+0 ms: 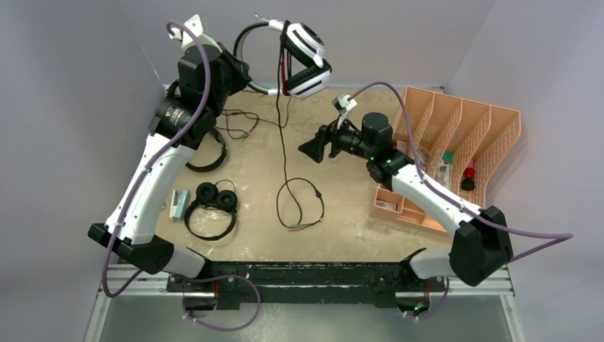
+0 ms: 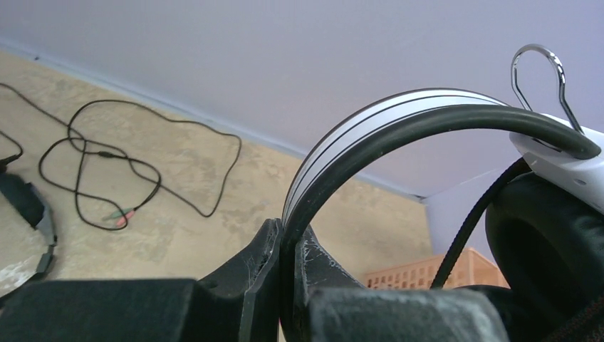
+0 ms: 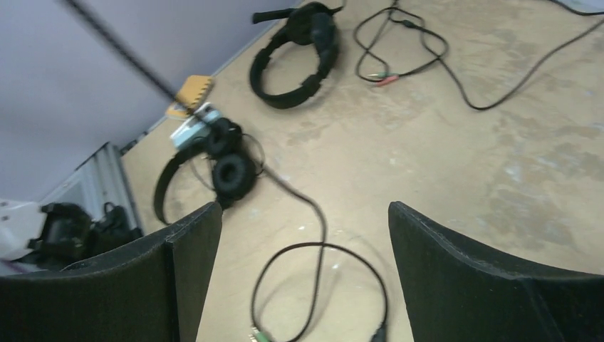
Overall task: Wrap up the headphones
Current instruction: Wrap the headphones cable around the headphones.
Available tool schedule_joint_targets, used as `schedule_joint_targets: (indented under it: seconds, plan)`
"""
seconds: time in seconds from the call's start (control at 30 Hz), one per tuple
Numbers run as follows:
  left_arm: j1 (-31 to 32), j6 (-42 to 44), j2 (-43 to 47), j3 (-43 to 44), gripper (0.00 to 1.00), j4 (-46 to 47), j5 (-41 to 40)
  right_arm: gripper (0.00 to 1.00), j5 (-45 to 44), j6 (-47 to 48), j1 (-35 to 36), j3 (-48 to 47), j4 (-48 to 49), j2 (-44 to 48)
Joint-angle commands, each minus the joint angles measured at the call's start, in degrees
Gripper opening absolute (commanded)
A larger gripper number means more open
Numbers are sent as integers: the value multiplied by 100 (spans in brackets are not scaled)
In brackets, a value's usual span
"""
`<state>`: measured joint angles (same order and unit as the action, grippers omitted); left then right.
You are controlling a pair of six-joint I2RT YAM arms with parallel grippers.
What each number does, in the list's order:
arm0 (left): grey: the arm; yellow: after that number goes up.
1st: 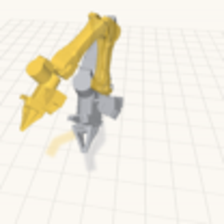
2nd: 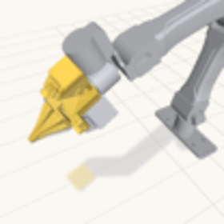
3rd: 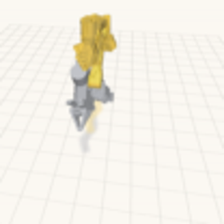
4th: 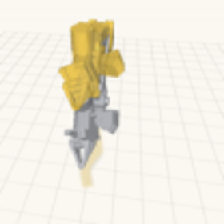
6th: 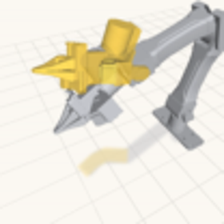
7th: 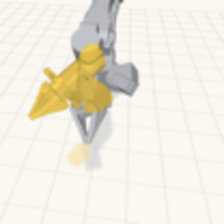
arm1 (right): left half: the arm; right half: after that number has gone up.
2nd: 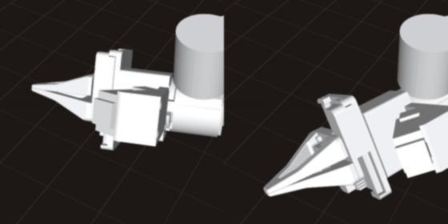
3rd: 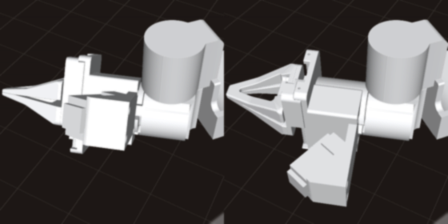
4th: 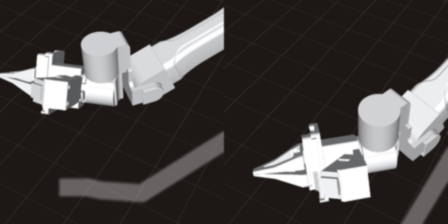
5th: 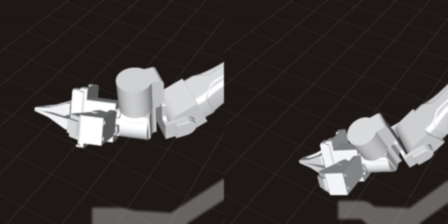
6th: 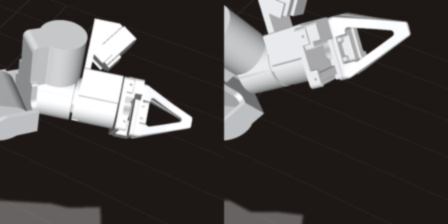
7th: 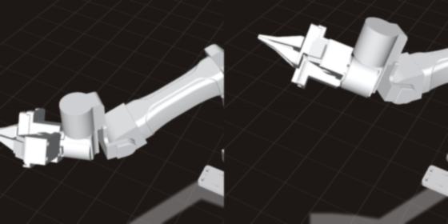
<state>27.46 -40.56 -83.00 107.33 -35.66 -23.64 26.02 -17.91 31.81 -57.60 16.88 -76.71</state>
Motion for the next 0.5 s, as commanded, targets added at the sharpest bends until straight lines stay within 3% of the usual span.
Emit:
schedule_joint_targets:
  seconds: [0.0, 0.17, 0.47]
  plan:
    - [-17, -346, 357, 552, 0, 577, 337, 88, 121, 691, -237, 69, 717, -271]
    - [-13, -348, 335, 789, 0, 554, 451, 88, 1067, 662, -69, 484, 2363, -790]
    - [-13, -354, 214, 1255, 0, 441, 613, 86, 813, 255, 513, 895, 4260, -1598]
